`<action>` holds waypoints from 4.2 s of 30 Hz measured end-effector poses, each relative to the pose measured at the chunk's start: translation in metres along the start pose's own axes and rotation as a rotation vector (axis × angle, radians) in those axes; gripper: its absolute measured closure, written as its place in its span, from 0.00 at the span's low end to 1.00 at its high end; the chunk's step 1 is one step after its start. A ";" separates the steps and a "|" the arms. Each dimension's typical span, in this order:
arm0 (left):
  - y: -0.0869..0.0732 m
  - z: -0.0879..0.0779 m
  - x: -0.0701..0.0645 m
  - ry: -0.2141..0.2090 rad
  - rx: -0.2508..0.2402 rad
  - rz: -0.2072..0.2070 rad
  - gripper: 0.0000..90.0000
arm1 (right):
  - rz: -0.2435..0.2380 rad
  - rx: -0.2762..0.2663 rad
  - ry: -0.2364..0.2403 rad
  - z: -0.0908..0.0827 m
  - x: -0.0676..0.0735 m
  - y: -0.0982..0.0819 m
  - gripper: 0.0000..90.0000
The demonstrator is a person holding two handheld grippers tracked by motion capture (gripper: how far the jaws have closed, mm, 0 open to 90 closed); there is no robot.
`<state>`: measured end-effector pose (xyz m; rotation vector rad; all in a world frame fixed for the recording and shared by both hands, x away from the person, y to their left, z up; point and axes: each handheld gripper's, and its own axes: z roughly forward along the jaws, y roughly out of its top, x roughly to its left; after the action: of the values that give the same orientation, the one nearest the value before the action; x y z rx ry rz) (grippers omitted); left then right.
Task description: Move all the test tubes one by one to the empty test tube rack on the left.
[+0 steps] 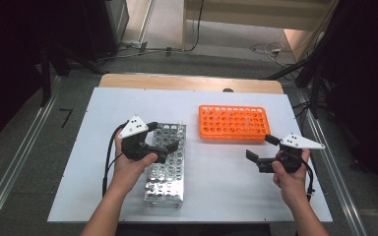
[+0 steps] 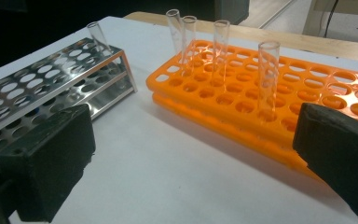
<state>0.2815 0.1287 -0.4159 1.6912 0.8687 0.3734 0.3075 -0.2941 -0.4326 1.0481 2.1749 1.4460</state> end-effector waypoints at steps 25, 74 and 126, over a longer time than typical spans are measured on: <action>-0.009 -0.002 0.001 -0.009 0.006 -0.046 0.00 | 0.094 0.080 -0.152 0.077 -0.046 0.003 0.56; -0.001 0.007 -0.018 -0.051 0.020 -0.007 0.00 | -0.032 0.005 -0.008 0.048 0.009 0.028 0.83; 0.003 0.028 -0.063 -0.176 0.049 0.066 0.67 | -0.283 0.126 0.242 0.075 0.129 0.022 0.83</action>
<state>0.2583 0.0635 -0.4095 1.7724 0.6995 0.2450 0.2756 -0.1471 -0.4297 0.5924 2.4914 1.3776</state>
